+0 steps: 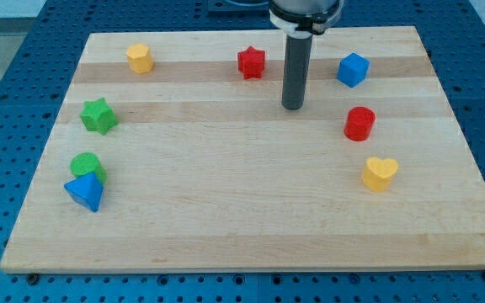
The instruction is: Point at the red circle
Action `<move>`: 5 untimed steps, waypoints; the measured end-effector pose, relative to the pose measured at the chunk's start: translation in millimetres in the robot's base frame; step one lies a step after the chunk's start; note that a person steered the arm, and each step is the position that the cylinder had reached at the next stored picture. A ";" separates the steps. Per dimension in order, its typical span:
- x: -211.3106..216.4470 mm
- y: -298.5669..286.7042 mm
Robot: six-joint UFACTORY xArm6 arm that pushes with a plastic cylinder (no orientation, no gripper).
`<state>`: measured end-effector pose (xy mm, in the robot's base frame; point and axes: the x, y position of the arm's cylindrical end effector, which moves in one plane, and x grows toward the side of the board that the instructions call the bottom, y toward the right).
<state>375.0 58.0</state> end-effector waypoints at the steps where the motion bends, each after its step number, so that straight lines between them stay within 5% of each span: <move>1: 0.0 9.3; 4: 10.4 128.0; 5: 51.5 77.8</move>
